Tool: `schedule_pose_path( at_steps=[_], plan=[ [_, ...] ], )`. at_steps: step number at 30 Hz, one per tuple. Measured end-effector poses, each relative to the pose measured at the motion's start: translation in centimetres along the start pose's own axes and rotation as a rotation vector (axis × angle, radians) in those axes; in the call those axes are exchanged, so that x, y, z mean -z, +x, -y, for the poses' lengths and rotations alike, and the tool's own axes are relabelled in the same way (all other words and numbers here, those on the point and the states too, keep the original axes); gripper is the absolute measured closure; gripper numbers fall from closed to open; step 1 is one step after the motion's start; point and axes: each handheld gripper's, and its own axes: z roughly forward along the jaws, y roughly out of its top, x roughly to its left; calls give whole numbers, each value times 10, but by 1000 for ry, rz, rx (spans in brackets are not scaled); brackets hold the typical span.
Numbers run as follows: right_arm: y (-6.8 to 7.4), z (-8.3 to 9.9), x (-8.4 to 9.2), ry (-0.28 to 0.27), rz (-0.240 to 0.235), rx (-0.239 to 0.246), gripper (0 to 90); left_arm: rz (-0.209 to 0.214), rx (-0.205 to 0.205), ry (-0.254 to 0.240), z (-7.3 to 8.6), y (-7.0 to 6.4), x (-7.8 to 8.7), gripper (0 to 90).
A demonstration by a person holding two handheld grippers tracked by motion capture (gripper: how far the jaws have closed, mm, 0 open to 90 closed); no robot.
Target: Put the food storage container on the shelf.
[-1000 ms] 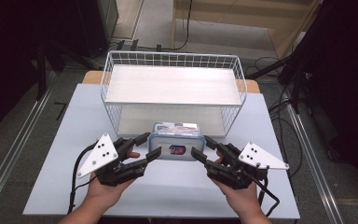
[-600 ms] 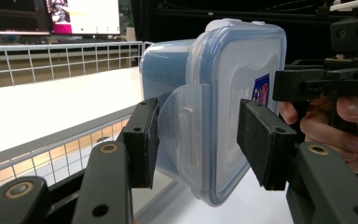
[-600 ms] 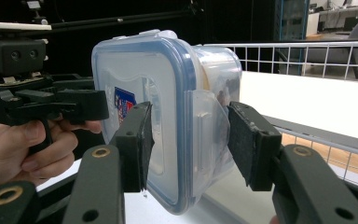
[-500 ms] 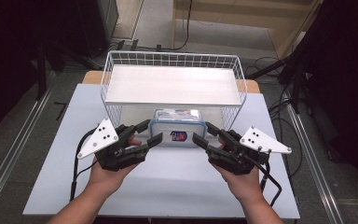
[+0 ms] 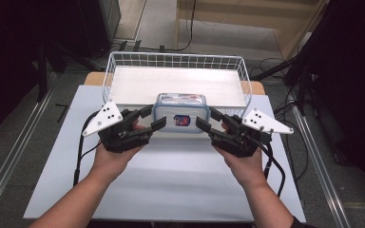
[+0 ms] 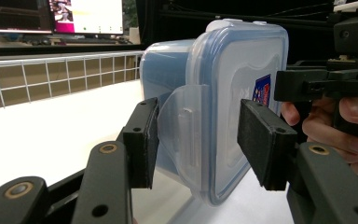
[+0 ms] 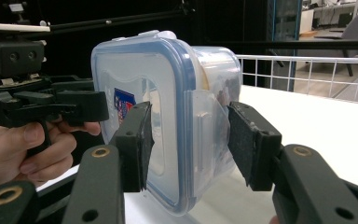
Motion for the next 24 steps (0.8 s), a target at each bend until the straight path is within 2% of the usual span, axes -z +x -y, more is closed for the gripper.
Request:
schedule_pose_path(
  at_steps=[14, 20, 24],
  plan=[
    [-28, -19, -28, 6, 12, 4, 521, 8, 24, -12, -14, 38, -25, 497],
    [-43, -26, -41, 7, 7, -31, 521, -2, 52, -26, -21, 51, -34, 496],
    [-48, -31, -48, 14, 10, -30, 521, 2, 71, -22, -24, 60, -38, 495]
  ],
)
